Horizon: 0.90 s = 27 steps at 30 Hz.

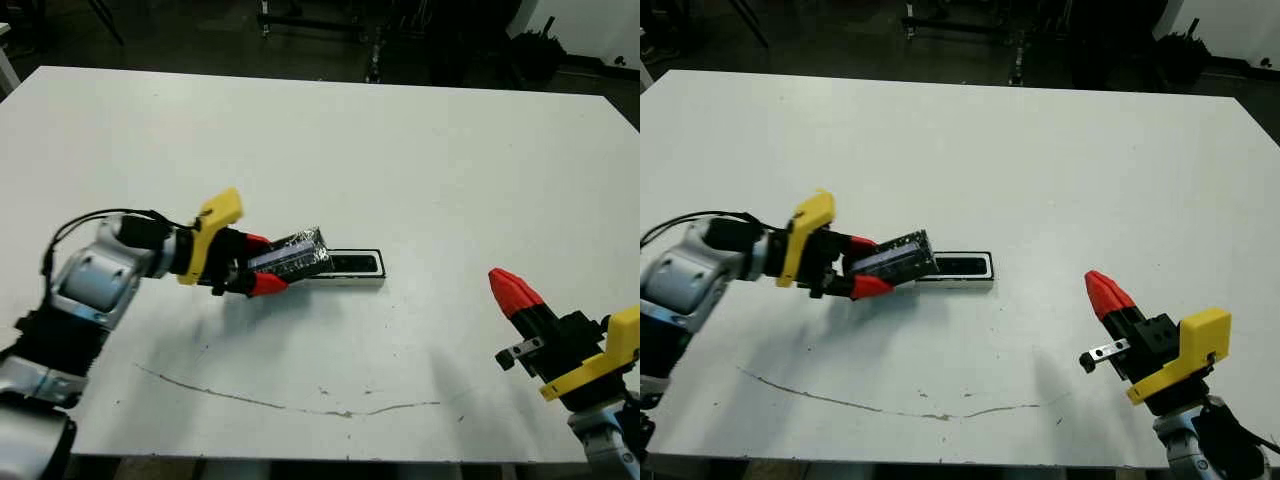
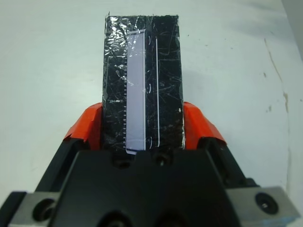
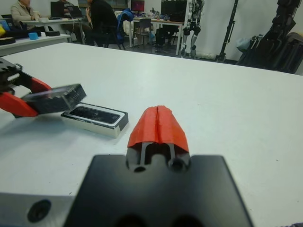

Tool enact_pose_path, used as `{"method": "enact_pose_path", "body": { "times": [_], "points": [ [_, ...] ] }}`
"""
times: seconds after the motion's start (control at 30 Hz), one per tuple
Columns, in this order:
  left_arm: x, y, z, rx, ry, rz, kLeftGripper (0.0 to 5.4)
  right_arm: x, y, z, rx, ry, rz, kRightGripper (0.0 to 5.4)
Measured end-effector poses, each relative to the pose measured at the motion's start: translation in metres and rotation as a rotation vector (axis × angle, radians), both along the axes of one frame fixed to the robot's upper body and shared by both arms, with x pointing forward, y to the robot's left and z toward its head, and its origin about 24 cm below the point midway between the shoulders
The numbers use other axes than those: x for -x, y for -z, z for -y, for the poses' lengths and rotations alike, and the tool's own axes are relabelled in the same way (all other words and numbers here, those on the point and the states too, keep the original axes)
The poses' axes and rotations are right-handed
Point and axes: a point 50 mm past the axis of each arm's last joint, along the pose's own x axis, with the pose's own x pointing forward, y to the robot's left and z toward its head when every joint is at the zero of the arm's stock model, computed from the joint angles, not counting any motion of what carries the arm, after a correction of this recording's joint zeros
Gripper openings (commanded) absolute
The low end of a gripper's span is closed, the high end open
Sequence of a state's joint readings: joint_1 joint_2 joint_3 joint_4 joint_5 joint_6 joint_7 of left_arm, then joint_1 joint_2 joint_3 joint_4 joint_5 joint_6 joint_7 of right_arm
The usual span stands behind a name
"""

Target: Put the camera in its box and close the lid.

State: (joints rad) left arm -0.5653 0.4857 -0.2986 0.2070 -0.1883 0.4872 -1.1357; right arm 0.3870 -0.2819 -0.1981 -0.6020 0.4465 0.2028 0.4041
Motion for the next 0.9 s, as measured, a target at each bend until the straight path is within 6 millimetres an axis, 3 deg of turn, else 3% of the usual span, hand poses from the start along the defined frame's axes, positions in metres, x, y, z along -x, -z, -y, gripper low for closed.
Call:
{"method": "enact_pose_path", "body": {
  "times": [0.3,0.9],
  "points": [
    [-0.005,0.008,0.012,-0.019,0.041,0.039,3.16,0.000,0.001,0.000,-0.003,0.001,0.004,0.00],
    [-0.021,0.015,0.006,-0.005,0.055,0.033,3.16,-0.002,0.000,0.000,-0.008,-0.002,0.008,0.00]
  ]
}}
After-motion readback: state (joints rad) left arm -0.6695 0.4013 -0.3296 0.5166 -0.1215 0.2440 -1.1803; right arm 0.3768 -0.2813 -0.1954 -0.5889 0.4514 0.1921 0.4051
